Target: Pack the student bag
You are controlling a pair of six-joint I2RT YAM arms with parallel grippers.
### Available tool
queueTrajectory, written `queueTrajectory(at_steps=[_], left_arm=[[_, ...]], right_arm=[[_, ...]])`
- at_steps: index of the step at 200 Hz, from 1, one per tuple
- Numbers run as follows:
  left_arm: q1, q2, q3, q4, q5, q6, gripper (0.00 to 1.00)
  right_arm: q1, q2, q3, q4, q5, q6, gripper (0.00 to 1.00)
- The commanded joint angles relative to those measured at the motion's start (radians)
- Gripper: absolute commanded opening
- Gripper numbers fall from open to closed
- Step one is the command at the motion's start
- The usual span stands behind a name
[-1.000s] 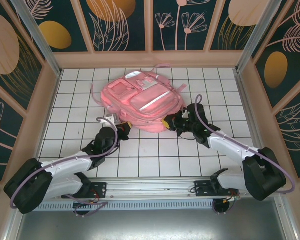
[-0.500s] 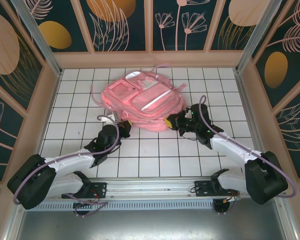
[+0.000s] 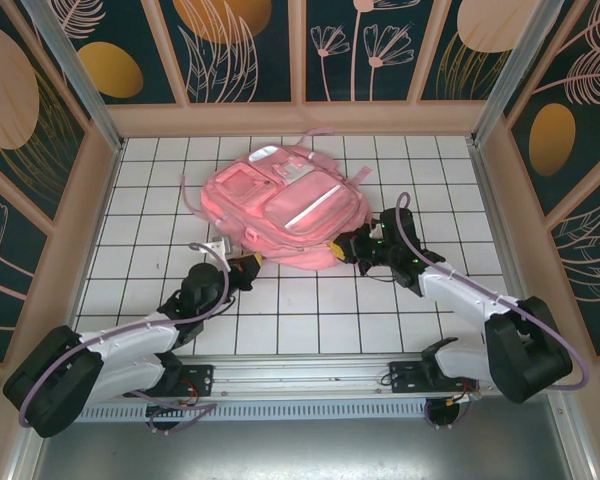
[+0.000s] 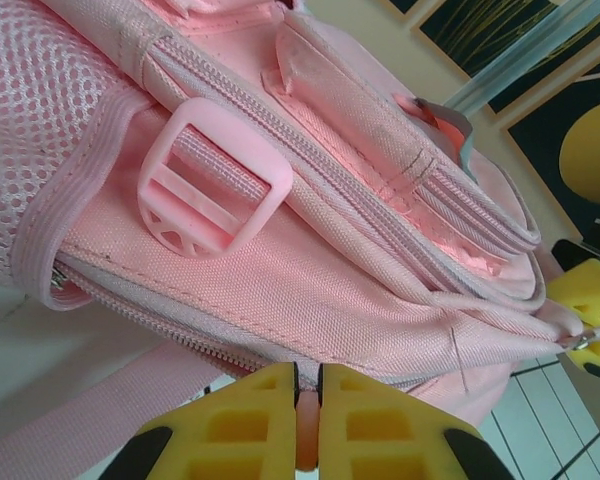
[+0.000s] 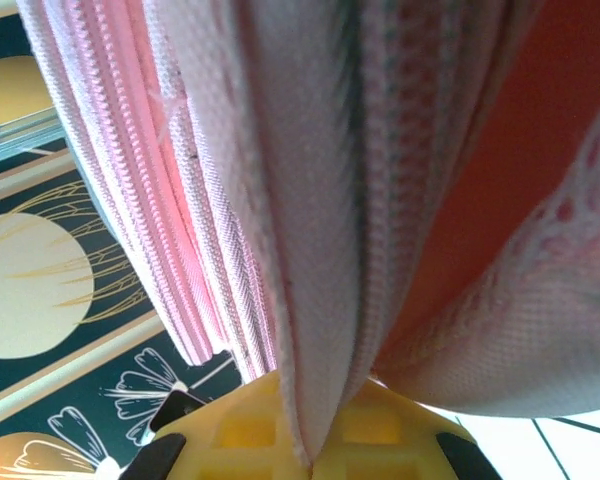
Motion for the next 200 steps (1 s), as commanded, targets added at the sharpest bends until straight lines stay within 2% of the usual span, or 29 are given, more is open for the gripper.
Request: queueTrajectory(at_steps=[1, 39, 53, 60, 79, 101, 145, 160, 179, 200], left_arm=[[0.028, -0.017, -0.044, -0.018, -0.064, 0.021, 0.1], [0.028, -0.019, -0.078, -0.066, -0.24, -0.053, 0.06], [0.028, -0.021, -0.07, -0.093, -0.292, -0.058, 0.15], [0.028, -0.022, -0.058, -0.124, -0.325, -0.055, 0.16], [0.03, -0.032, -0.025, -0.2, -0.435, -0.055, 0.14], [0.031, -0.01, -0.002, -0.206, -0.479, -0.052, 0.11], [0.031, 0.06, 0.047, -0.173, -0.376, -0.015, 0.14], [0.032, 0.053, 0.056, -0.179, -0.291, 0.039, 0.24], [0.031, 0.013, 0.061, -0.197, -0.169, 0.086, 0.43], [0.031, -0.013, 0.107, -0.248, -0.002, 0.17, 0.51]], right_arm=[[-0.003, 0.037, 0.06, 0.048, 0.097, -0.007, 0.04], [0.025, 0.015, 0.084, -0.011, 0.132, -0.019, 0.01], [0.021, -0.015, 0.066, -0.022, 0.157, -0.016, 0.0], [0.015, -0.023, 0.058, -0.021, 0.156, -0.014, 0.0], [0.0, -0.032, 0.05, -0.042, 0.157, -0.028, 0.0], [-0.006, -0.043, 0.023, -0.015, 0.149, -0.016, 0.0], [-0.034, -0.029, 0.059, -0.053, 0.117, -0.105, 0.0], [-0.066, 0.001, 0.091, -0.081, 0.057, -0.168, 0.0], [-0.1, 0.051, 0.158, -0.14, -0.029, -0.256, 0.0], [-0.107, 0.091, 0.25, -0.222, -0.104, -0.337, 0.0]])
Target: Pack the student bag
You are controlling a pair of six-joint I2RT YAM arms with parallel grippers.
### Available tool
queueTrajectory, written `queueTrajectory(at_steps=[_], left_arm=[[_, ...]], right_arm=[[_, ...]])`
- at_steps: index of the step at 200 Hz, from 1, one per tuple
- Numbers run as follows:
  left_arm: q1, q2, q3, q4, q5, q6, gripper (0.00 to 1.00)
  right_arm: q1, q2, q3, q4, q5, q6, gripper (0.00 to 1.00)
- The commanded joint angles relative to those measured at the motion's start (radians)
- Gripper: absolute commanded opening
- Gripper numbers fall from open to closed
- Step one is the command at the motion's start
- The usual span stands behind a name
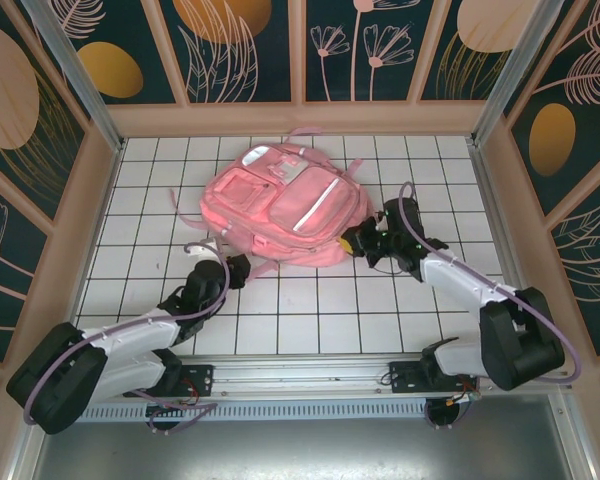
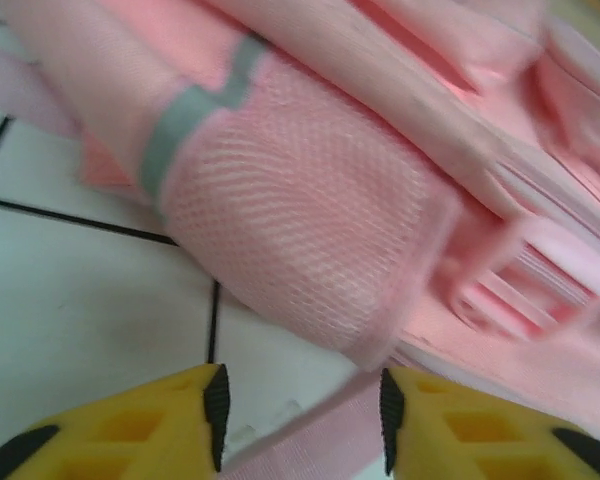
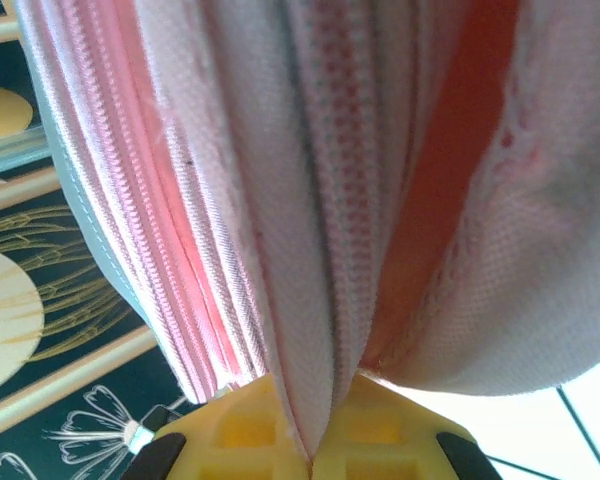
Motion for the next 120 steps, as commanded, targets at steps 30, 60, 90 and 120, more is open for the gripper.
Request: queueTrajectory(at_steps=[30, 60, 90, 120], left_arm=[[0.003, -0.034, 0.143, -0.121, 0.338, 0.161, 0.6], [0.003, 0.004, 0.191, -0.135, 0.388, 0.147, 0.69], [0.003, 0.086, 0.226, -0.167, 0.396, 0.177, 0.7], [0.002, 0.165, 0.221, -0.073, 0.453, 0.161, 0.69]], right_arm=[[-0.023, 0.014, 0.247, -0.145, -0.097, -0.192, 0.0], [-0.035, 0.003, 0.312, -0.188, -0.109, -0.189, 0.0], [-0.04, -0.004, 0.346, -0.191, -0.121, -0.166, 0.0], [-0.04, -0.014, 0.388, -0.203, -0.12, -0.159, 0.0]])
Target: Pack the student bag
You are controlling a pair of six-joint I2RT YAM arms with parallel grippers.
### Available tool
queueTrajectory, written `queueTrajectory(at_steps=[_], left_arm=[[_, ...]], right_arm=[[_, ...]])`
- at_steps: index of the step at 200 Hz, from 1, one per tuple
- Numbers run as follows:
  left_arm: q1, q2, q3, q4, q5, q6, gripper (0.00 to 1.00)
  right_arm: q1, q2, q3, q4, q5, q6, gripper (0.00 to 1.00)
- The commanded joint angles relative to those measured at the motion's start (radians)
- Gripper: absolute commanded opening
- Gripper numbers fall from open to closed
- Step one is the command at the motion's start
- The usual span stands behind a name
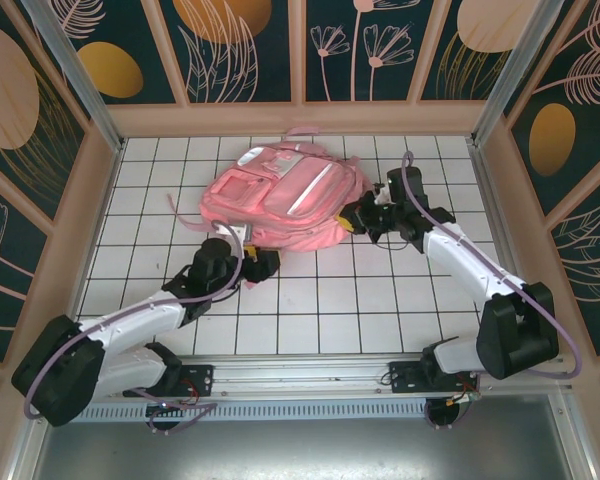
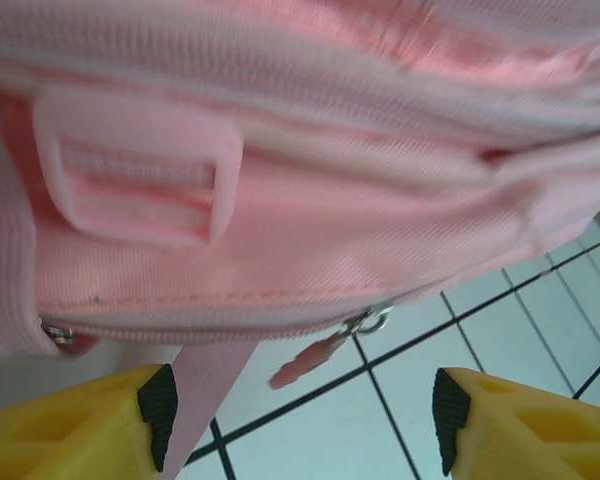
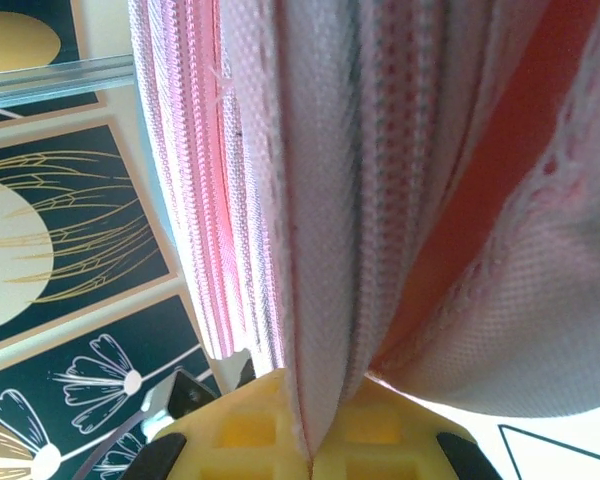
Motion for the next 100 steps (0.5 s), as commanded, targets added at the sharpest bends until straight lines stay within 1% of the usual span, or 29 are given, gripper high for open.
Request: queueTrajectory(at_steps=[1, 38, 54, 100], left_arm=[[0.003, 0.055, 0.015, 0.052, 0.071, 0.008, 0.69], [0.002, 0.127, -0.02, 0.244, 0.159, -0.046, 0.71], [0.003, 0.162, -0.021, 0.318, 0.179, -0.059, 0.71], [0.012, 0.267, -0.013, 0.487, 0.178, -0.069, 0.72]], right_arm=[[-0.012, -0.052, 0.106, 0.062, -0.045, -0.007, 0.0], [-0.012, -0.048, 0.134, 0.058, -0.058, 0.005, 0.0], [-0.012, -0.053, 0.131, 0.074, -0.069, 0.022, 0.0], [-0.008, -0.089, 0.096, 0.117, -0.093, 0.067, 0.0]])
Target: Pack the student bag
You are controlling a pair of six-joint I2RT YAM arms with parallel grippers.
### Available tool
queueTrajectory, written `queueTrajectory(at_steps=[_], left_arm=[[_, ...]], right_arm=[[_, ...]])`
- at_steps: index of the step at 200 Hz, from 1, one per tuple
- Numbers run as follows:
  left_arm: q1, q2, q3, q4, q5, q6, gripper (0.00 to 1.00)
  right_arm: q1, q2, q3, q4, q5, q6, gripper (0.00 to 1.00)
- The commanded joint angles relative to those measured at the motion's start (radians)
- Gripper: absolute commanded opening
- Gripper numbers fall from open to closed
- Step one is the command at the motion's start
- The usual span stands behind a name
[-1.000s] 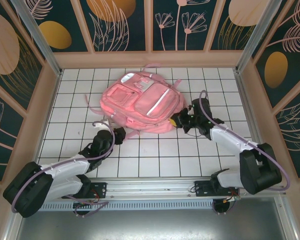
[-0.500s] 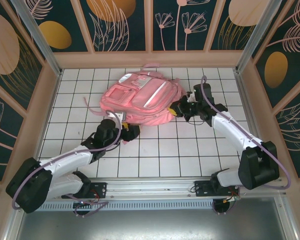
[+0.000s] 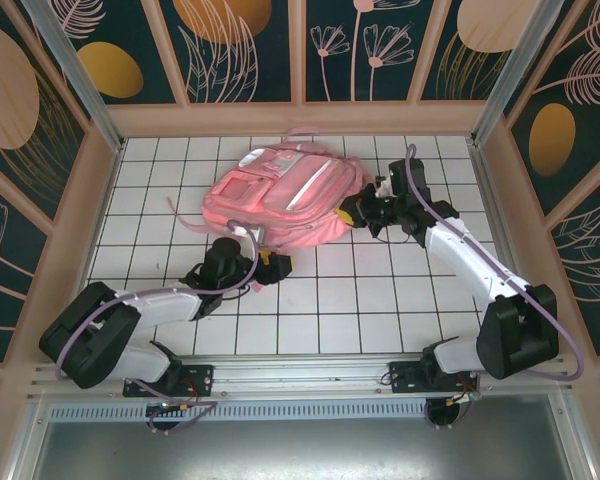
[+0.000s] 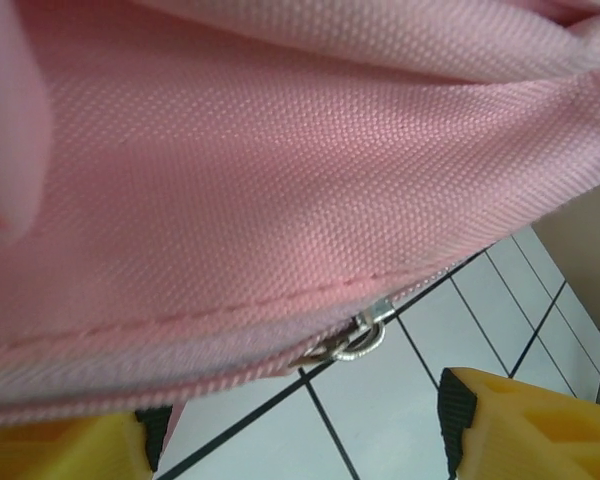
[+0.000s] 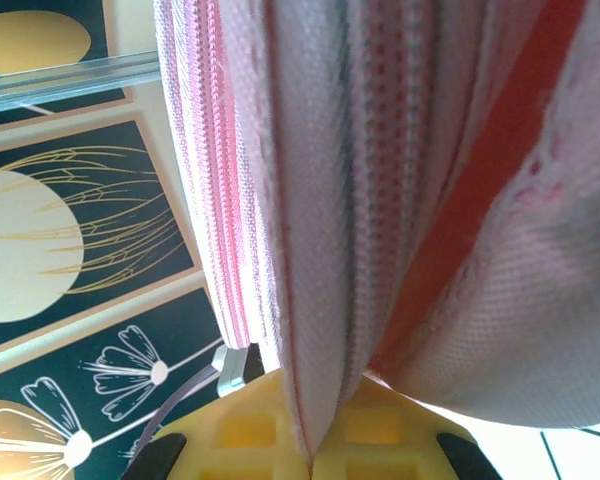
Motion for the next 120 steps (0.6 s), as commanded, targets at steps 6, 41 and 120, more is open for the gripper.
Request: queueTrajectory(at_steps=[6, 41, 120], left_arm=[[0.017, 0.06, 0.003, 0.17, 0.023, -0.029, 0.72], [0.03, 0.061, 0.008, 0.221, 0.041, -0.06, 0.65], [0.03, -0.033, -0.039, 0.142, -0.002, -0.026, 0.12]], right_arm=[[-0.008, -0.092, 0.035, 0.144, -0.069, 0.033, 0.0], [-0.001, -0.102, 0.023, 0.148, -0.061, 0.038, 0.0], [0.005, -0.071, -0.01, 0.164, -0.046, 0.013, 0.0]])
